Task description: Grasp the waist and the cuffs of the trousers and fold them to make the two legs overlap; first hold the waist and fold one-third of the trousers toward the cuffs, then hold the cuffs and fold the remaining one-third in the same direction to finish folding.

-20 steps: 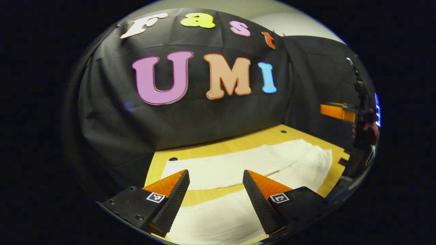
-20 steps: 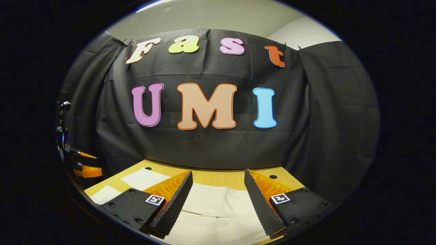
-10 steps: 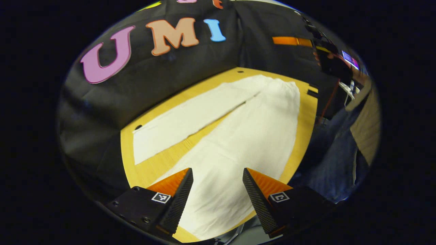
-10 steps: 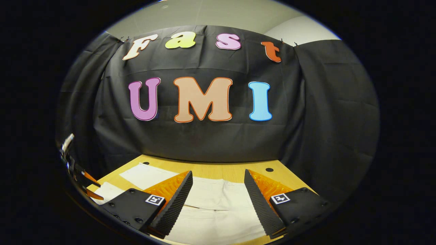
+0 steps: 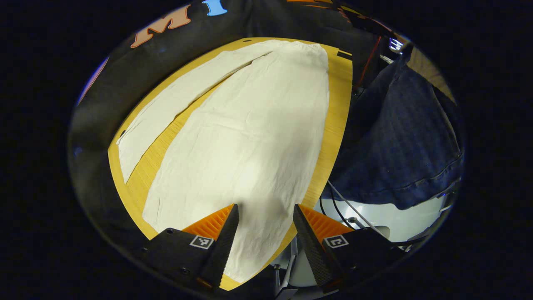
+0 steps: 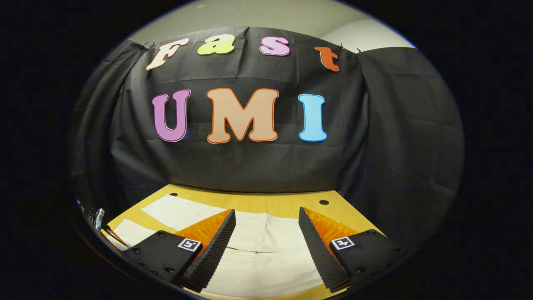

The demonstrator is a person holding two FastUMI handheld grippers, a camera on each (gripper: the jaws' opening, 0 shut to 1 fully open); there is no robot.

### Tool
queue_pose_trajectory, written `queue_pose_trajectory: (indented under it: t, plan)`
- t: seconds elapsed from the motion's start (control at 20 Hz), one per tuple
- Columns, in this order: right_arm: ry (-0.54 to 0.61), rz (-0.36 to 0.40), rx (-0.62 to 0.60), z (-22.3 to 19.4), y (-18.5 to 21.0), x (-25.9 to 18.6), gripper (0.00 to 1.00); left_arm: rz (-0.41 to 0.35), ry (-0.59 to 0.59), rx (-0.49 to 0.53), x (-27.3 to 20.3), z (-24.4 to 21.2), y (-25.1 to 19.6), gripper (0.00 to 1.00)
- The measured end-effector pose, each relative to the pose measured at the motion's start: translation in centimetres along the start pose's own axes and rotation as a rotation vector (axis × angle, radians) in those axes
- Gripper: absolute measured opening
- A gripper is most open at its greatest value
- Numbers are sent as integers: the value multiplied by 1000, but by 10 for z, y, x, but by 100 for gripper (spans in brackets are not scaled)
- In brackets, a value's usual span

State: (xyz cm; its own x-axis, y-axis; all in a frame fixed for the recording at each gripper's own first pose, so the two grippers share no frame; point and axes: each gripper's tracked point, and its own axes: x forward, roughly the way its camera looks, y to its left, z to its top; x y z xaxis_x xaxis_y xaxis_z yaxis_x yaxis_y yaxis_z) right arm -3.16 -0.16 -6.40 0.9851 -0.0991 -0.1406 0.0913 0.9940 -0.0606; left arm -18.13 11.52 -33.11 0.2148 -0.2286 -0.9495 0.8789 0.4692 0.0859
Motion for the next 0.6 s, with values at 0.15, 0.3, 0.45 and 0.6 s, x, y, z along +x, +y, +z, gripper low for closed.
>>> queue_pose_trajectory:
  t: [0.15, 0.3, 0.45, 0.6]
  plan:
    - [13, -3, -11, -4, -4, 4, 97, -15, 49, 15, 3, -15, -1, 77]
    - [21, 2, -5, -4, -8, 11, 98, -29, 95, 43, 8, -25, -1, 76]
    - [26, 5, -11, -5, -12, 18, 97, -45, 119, 39, 10, -28, -1, 75]
    - [39, 14, -18, -8, -14, 25, 98, -70, 159, 32, 12, -30, 0, 75]
